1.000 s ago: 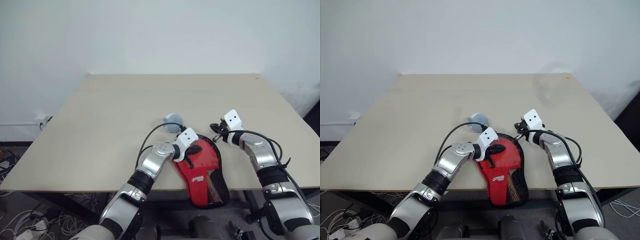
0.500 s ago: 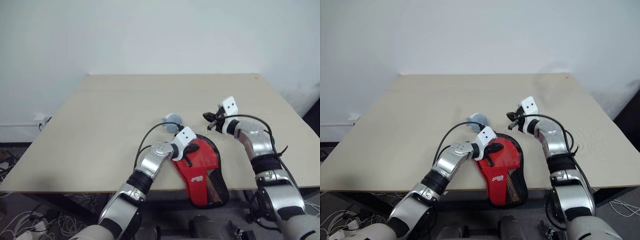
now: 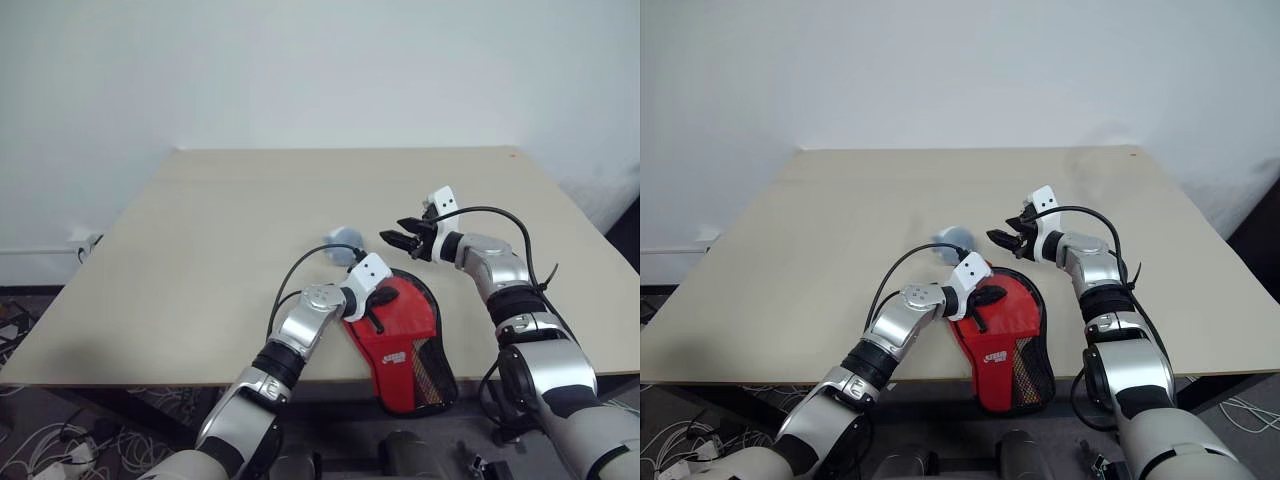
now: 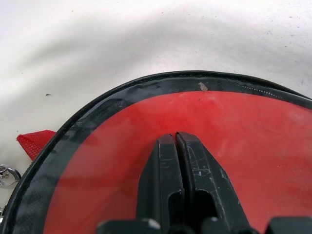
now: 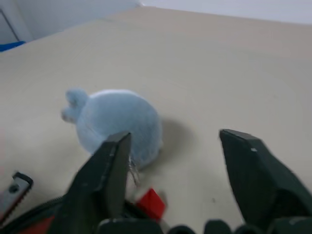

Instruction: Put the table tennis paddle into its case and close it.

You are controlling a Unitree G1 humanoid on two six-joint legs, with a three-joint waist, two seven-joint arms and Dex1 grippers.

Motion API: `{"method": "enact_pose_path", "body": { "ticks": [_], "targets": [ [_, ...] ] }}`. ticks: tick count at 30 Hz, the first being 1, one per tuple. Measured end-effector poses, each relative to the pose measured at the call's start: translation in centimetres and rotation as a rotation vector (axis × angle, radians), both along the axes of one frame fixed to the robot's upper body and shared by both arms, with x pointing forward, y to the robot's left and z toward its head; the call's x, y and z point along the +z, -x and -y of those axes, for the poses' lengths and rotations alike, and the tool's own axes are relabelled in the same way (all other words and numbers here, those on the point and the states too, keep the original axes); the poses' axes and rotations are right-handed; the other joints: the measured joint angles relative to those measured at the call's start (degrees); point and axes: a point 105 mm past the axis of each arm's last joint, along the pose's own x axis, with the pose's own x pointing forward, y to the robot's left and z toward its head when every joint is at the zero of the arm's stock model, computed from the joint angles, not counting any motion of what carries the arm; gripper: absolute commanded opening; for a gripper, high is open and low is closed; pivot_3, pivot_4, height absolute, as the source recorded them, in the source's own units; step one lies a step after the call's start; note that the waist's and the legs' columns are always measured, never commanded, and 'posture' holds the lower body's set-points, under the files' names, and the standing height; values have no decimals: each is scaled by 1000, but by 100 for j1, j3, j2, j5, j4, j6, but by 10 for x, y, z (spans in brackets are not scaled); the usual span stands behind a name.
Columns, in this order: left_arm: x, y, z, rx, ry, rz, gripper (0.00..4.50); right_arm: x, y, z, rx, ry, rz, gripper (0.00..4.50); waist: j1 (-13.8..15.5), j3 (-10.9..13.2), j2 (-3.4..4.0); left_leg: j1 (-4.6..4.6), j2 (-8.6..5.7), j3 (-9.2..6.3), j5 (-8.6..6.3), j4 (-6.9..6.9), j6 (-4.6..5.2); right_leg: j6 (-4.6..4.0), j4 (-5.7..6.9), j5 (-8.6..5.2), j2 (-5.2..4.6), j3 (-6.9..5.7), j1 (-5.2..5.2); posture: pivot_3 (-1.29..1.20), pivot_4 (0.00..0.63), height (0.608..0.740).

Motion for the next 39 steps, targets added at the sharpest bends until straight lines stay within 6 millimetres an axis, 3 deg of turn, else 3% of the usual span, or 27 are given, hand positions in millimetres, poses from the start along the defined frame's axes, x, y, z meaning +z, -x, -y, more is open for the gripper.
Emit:
{"method": "enact_pose_path", "body": {
  "ticks": [8,13,39],
  "targets": [
    [0,0,0,1,-2,-1,0,-11,3,-14,37,-22,-55,3095,-2,0,5,0,0,0,0,-2,0,0,1,0,0,0,-2,0,0,740],
    [0,0,0,0,-3,-1,0,-8,2,-26,62,-42,-69,4445,-1,-1,8,0,0,-2,0,-2,0,0,2,0,0,-1,-2,0,0,740],
    [0,-1,0,1,-4,-1,0,-26,5,-65,78,-3,-132,4445,-4,-1,13,-1,0,-4,0,-5,-1,1,4,0,1,-2,-5,0,0,740]
  ]
}}
